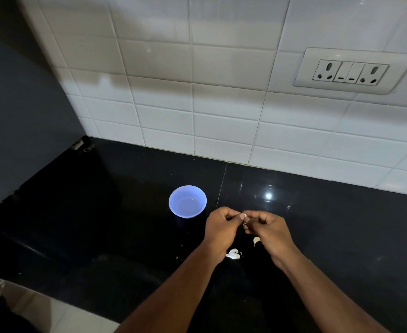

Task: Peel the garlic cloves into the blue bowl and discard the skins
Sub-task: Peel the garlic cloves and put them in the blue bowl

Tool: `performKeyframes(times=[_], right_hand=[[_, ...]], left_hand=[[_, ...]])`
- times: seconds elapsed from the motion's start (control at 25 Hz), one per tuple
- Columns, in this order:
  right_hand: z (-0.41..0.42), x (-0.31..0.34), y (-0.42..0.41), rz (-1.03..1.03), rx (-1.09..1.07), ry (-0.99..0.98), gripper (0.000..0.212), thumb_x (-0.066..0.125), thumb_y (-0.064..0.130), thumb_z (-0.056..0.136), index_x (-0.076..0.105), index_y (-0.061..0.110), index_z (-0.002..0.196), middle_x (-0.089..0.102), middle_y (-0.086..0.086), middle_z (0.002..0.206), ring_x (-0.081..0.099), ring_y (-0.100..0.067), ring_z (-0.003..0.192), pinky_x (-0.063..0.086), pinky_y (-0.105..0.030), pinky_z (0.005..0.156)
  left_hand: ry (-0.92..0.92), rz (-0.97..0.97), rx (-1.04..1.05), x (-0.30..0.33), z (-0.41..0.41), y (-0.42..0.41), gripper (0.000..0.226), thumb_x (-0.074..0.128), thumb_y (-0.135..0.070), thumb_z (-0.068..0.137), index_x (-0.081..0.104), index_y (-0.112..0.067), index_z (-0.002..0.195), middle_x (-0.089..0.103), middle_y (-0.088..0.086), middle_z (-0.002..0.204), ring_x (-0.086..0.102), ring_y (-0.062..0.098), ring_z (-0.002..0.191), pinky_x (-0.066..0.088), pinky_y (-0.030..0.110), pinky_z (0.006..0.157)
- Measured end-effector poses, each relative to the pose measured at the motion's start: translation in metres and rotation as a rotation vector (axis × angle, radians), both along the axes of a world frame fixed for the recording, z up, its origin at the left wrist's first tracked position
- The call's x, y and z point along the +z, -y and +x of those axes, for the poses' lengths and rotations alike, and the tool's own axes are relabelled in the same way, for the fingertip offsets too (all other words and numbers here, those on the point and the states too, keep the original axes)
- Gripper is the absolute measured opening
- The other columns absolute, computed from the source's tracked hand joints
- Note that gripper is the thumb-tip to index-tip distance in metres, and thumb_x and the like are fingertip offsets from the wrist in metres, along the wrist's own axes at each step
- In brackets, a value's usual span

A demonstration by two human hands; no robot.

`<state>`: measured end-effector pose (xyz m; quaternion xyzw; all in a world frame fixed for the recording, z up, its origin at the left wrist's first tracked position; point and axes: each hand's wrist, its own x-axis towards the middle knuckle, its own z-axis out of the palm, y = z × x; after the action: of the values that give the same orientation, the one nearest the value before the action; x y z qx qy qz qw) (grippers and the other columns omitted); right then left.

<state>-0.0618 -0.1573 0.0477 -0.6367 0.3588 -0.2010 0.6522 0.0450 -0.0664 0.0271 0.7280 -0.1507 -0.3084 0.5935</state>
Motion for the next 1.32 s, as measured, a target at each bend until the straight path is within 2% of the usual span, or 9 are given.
performKeyframes(times=[0.12, 0.4, 0.48, 0.64, 0.8, 0.96, 1.08, 1.2, 1.32], right_hand=[[0.001, -0.001, -0.002, -0.057, -0.017, -0.03, 0.012, 0.073, 0.01, 0.096, 0.081, 0.017, 0.101, 0.08, 0.0, 0.087, 0.073, -0.01, 0.078, 0.055, -0.015, 0.069], [0.005, -0.007, -0.009, -0.197, -0.087, -0.064, 0.012, 0.073, 0.011, 0.095, 0.081, 0.021, 0.097, 0.08, 0.01, 0.086, 0.074, -0.002, 0.079, 0.053, -0.011, 0.069], [0.008, -0.007, -0.009, -0.08, -0.116, -0.01, 0.013, 0.071, 0.009, 0.096, 0.08, 0.017, 0.101, 0.08, 0.004, 0.089, 0.075, -0.005, 0.08, 0.056, -0.015, 0.07], [0.011, -0.01, 0.0, 0.186, -0.208, 0.058, 0.015, 0.067, 0.007, 0.099, 0.076, 0.011, 0.111, 0.08, -0.007, 0.098, 0.071, -0.015, 0.08, 0.058, -0.031, 0.075], [0.008, -0.012, 0.006, 0.275, -0.151, 0.069, 0.019, 0.061, 0.004, 0.102, 0.074, 0.011, 0.113, 0.076, -0.008, 0.091, 0.066, -0.016, 0.078, 0.055, -0.03, 0.072], [0.007, -0.013, 0.005, 0.263, -0.112, 0.022, 0.015, 0.062, 0.006, 0.102, 0.073, 0.006, 0.112, 0.071, -0.007, 0.084, 0.063, -0.014, 0.071, 0.053, -0.029, 0.068], [0.008, -0.014, 0.007, 0.299, -0.106, 0.014, 0.016, 0.06, 0.006, 0.103, 0.074, 0.004, 0.112, 0.069, -0.006, 0.081, 0.061, -0.012, 0.068, 0.052, -0.027, 0.065], [0.008, -0.013, 0.008, 0.336, -0.064, 0.024, 0.017, 0.06, 0.007, 0.103, 0.075, 0.002, 0.109, 0.066, -0.005, 0.08, 0.058, -0.009, 0.065, 0.05, -0.024, 0.061], [0.006, -0.009, 0.01, 0.254, -0.012, 0.018, 0.02, 0.058, 0.006, 0.104, 0.078, 0.004, 0.108, 0.065, -0.002, 0.079, 0.056, -0.008, 0.066, 0.05, -0.025, 0.064]], left_hand=[[0.077, 0.104, 0.006, -0.002, -0.002, 0.002, 0.009, 0.074, -0.027, 0.095, 0.075, -0.025, 0.086, 0.076, -0.011, 0.086, 0.071, 0.001, 0.084, 0.056, 0.024, 0.079], [0.06, 0.115, 0.03, -0.001, -0.007, 0.002, 0.011, 0.073, -0.03, 0.091, 0.07, -0.021, 0.086, 0.074, -0.007, 0.084, 0.07, 0.007, 0.078, 0.059, 0.035, 0.079], [0.017, 0.093, 0.031, 0.001, -0.008, 0.002, 0.013, 0.067, -0.028, 0.093, 0.066, -0.017, 0.088, 0.072, -0.003, 0.083, 0.065, 0.01, 0.071, 0.059, 0.039, 0.072], [-0.112, 0.129, -0.039, -0.001, -0.009, -0.003, 0.023, 0.048, -0.023, 0.102, 0.063, -0.005, 0.1, 0.067, 0.0, 0.084, 0.058, 0.012, 0.066, 0.048, 0.031, 0.057], [0.032, 0.229, -0.151, -0.014, -0.004, -0.009, 0.03, 0.061, -0.036, 0.098, 0.061, -0.013, 0.079, 0.068, -0.001, 0.077, 0.059, 0.011, 0.066, 0.051, 0.034, 0.062], [0.173, 0.218, -0.147, -0.012, -0.001, -0.008, 0.012, 0.066, -0.023, 0.099, 0.076, -0.023, 0.091, 0.076, -0.009, 0.087, 0.07, 0.004, 0.08, 0.059, 0.029, 0.076], [0.274, 0.142, -0.074, -0.005, 0.002, -0.005, 0.022, 0.065, -0.032, 0.101, 0.068, -0.018, 0.084, 0.068, -0.006, 0.077, 0.059, 0.003, 0.067, 0.052, 0.03, 0.07], [0.423, 0.112, -0.241, 0.002, 0.008, -0.003, 0.03, 0.057, -0.044, 0.105, 0.059, -0.021, 0.086, 0.062, -0.005, 0.083, 0.056, 0.006, 0.073, 0.048, 0.026, 0.068], [0.64, 0.161, -0.364, 0.0, 0.013, -0.003, 0.034, 0.049, -0.04, 0.108, 0.053, -0.018, 0.083, 0.055, -0.006, 0.082, 0.052, 0.011, 0.078, 0.047, 0.035, 0.071]])
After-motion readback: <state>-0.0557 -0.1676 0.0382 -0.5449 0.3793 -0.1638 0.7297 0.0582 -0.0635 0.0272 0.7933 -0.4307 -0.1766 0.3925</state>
